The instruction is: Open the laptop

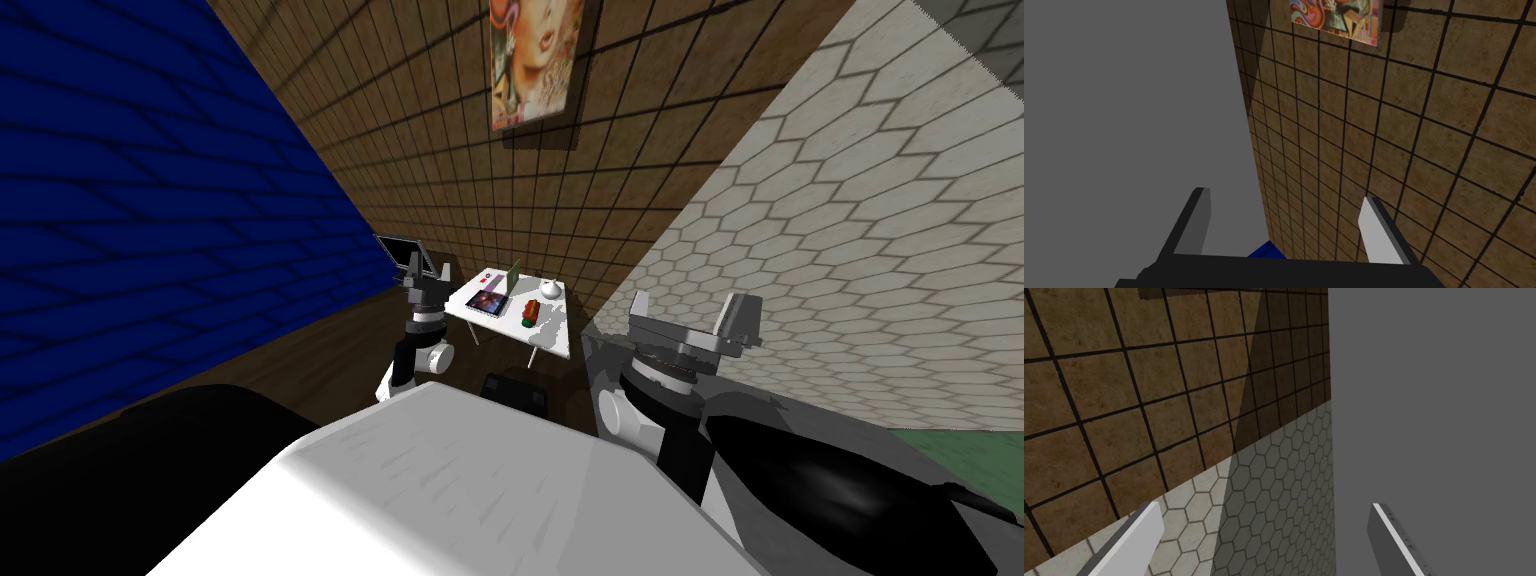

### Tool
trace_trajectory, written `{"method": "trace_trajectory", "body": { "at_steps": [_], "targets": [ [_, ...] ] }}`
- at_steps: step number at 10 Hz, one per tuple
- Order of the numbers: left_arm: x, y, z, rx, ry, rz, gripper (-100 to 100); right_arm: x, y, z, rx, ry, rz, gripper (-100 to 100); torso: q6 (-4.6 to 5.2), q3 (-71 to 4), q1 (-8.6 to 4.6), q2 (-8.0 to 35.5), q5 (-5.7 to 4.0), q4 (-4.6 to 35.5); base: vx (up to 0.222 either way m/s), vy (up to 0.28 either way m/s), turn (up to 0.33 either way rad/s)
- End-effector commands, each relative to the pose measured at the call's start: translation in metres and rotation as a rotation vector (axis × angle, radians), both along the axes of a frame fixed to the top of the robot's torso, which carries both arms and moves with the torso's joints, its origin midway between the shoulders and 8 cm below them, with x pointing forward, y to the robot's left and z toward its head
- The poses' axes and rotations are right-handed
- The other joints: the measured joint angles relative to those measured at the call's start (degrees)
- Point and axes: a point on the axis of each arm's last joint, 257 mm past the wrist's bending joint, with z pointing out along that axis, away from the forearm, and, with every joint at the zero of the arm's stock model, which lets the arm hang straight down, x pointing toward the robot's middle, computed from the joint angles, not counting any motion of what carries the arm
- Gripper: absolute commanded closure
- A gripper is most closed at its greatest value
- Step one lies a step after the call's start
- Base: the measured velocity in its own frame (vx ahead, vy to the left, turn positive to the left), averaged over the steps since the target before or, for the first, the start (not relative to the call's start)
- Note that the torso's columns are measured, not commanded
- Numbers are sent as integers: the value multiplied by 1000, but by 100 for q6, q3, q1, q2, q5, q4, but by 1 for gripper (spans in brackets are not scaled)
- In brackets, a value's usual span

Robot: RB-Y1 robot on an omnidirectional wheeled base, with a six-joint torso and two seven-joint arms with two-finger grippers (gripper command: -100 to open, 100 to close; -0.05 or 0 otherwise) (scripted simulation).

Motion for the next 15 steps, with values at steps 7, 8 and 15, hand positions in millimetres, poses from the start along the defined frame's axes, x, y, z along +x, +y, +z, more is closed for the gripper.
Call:
{"method": "trace_trajectory", "body": {
  "at_steps": [7, 8, 15],
  "targets": [
    [0, 0, 0, 0, 0, 0, 0, 0, 0, 0, 0, 0, 0, 0, 0, -5381, 0, 2693, 0, 2691, 0, 0, 0],
    [0, 0, 0, 0, 0, 0, 0, 0, 0, 0, 0, 0, 0, 0, 0, -6227, 0, 3116, 0, 3114, 0, 0, 0],
    [63, -15, -31, 99, 94, -34, -100, 0, 0, 0, 0, 0, 0, 0, 0, -8456, 0, 4230, 0, 4228, -19, 18, -19]
  ]
}}
